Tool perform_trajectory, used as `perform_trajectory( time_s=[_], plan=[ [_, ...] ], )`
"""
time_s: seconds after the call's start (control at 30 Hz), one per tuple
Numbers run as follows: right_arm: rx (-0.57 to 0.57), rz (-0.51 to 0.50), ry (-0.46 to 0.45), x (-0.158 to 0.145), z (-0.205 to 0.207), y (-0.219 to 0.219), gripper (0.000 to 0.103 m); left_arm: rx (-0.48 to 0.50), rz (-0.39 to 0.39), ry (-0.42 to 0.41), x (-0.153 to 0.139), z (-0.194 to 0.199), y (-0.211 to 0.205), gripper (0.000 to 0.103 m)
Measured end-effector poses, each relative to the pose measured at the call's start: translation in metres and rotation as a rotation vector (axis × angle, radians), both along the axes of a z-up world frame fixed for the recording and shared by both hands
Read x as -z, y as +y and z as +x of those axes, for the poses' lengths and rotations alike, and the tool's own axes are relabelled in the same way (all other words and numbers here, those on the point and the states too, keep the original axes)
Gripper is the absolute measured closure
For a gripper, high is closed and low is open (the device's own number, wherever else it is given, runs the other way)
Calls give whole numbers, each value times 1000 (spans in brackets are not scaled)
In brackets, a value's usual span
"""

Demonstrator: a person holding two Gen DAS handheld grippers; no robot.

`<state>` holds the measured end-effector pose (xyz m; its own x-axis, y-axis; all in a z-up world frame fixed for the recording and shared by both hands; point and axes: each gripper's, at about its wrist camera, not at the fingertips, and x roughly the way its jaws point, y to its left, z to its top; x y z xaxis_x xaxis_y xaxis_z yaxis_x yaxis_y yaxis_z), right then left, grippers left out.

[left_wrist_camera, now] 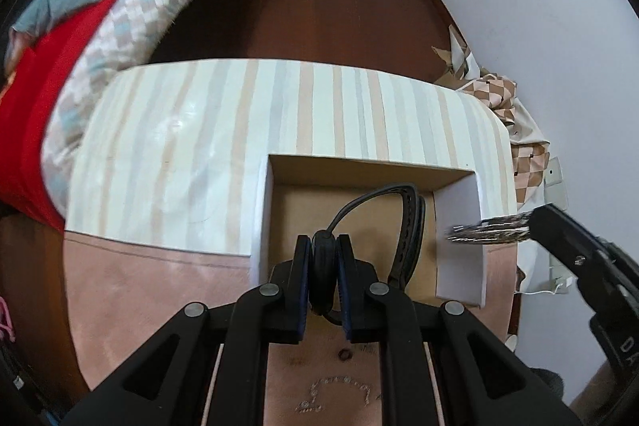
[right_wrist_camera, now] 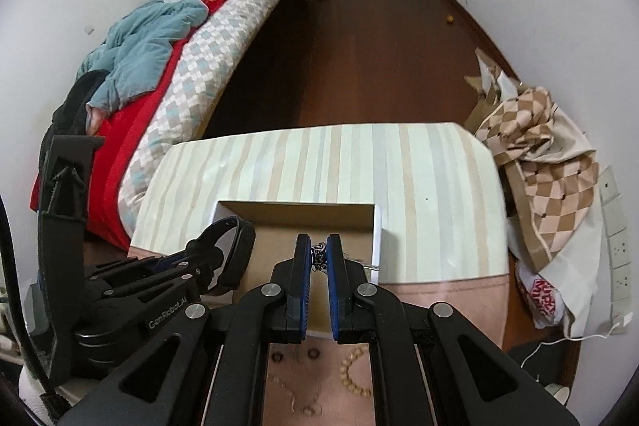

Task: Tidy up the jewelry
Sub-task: 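Carry the band and chain bracelet over the white box with both tools, then open both tools to drop the band and chain bracelet into the box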

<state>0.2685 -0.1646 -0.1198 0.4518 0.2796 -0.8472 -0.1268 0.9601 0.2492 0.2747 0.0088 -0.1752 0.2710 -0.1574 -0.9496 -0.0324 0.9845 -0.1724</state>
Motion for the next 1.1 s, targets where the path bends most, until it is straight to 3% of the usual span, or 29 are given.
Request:
perform_trajectory(
  time_s=[0.3, 0.33, 0.37, 0.43, 0.53, 0.63, 0.7, 0.77, 0.83, 0.97, 1.1],
  plan=[
    [-16, 72, 123, 37, 39, -2, 94, -22, -52, 72, 12, 23, -2, 87],
    [-16, 72, 134, 39, 39, -2, 94, -27, -52, 64, 9, 24, -2, 71],
    [-13, 81, 159, 41, 42, -4, 94, -30, -48, 55, 5, 24, -1, 41],
    [-14, 96, 175, 43, 40, -7, 94, -35, -66, 26, -3, 24, 3, 18],
    [-2, 88, 172, 39, 35, -14, 87, -38, -46, 6, -14, 22, 4, 17],
    [15, 71, 167, 33, 28, -19, 69, -38, 18, -25, -22, 20, 7, 7],
    [22, 32, 154, 31, 20, -21, 51, -51, 62, -53, -26, 15, 12, 1],
    [28, -46, 135, 30, 13, -20, 22, -70, 112, -85, -27, 7, 17, 1],
    [30, -114, 130, 33, 5, -17, 11, -81, 160, -116, -25, -3, 20, 1],
    [23, -257, 99, 43, -12, -4, 4, -78, 212, -133, -15, -21, 23, 0],
    [34, -280, 103, 52, -26, -2, 3, -87, 219, -122, -9, -36, 25, 0]
  ],
)
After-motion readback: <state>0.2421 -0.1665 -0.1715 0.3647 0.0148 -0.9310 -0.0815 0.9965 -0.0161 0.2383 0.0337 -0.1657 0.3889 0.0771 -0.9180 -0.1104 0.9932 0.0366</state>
